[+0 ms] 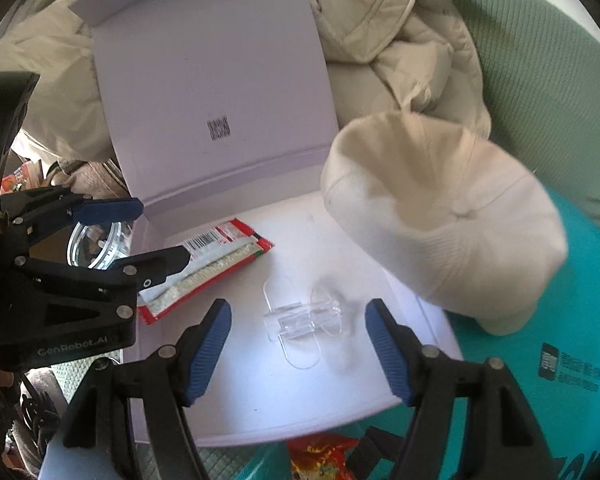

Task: Organize objects
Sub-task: 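Withdraw both open grippers from the box back toward the snack pile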

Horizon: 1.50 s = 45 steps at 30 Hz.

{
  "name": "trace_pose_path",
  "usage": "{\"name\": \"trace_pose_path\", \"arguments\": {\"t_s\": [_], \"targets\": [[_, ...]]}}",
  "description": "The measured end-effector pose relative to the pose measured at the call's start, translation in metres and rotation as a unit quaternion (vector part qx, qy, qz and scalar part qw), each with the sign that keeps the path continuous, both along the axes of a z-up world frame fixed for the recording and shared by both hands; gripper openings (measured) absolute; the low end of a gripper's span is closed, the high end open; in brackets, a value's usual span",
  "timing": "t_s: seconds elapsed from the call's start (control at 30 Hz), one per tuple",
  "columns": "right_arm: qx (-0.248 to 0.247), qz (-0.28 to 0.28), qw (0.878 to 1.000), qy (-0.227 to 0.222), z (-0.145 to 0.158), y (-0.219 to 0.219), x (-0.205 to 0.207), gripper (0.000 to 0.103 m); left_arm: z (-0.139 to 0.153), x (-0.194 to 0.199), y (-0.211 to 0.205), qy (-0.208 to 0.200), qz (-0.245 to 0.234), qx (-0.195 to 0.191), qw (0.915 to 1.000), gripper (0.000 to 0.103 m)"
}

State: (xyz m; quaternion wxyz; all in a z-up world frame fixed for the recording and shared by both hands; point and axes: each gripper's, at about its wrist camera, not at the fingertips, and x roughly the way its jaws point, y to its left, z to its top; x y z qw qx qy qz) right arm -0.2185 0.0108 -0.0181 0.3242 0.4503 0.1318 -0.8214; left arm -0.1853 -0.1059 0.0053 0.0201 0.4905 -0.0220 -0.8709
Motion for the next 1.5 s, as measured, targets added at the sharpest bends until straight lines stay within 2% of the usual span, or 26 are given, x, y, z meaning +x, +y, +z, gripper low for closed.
{"name": "trace_pose_path", "arguments": {"t_s": [0.1, 0.3, 0.43, 0.53, 0.77, 1.2, 1.5], "targets": [[-0.006, 0.0, 1.0, 0.014, 0.012, 0.012, -0.005, 0.07, 0.013, -0.006, 0.001, 0.011, 0.004, 0.005, 0.9999, 0.061], [-0.017, -0.003, 0.999, 0.044, 0.036, 0.02, 0.015, 0.07, 0.036, 0.018, 0.007, 0.034, 0.011, 0.007, 0.9993, 0.061], [-0.025, -0.009, 0.998, 0.063, 0.056, 0.033, 0.033, 0.07, 0.059, 0.045, 0.015, 0.057, 0.013, 0.012, 0.9982, 0.061], [-0.028, -0.013, 0.997, 0.078, 0.069, 0.043, 0.049, 0.07, 0.072, 0.06, 0.024, 0.077, 0.01, 0.01, 0.9969, 0.067], [-0.029, -0.016, 0.993, 0.112, 0.099, 0.069, 0.088, 0.073, 0.098, 0.106, 0.04, 0.108, 0.026, 0.013, 0.9937, 0.07], [-0.044, -0.012, 0.988, 0.151, 0.127, 0.124, 0.139, 0.075, 0.112, 0.161, 0.087, 0.144, 0.037, 0.016, 0.9888, 0.072], [-0.049, -0.02, 0.988, 0.148, 0.122, 0.161, 0.156, 0.075, 0.106, 0.183, 0.123, 0.145, 0.031, 0.028, 0.9885, 0.073]]}}
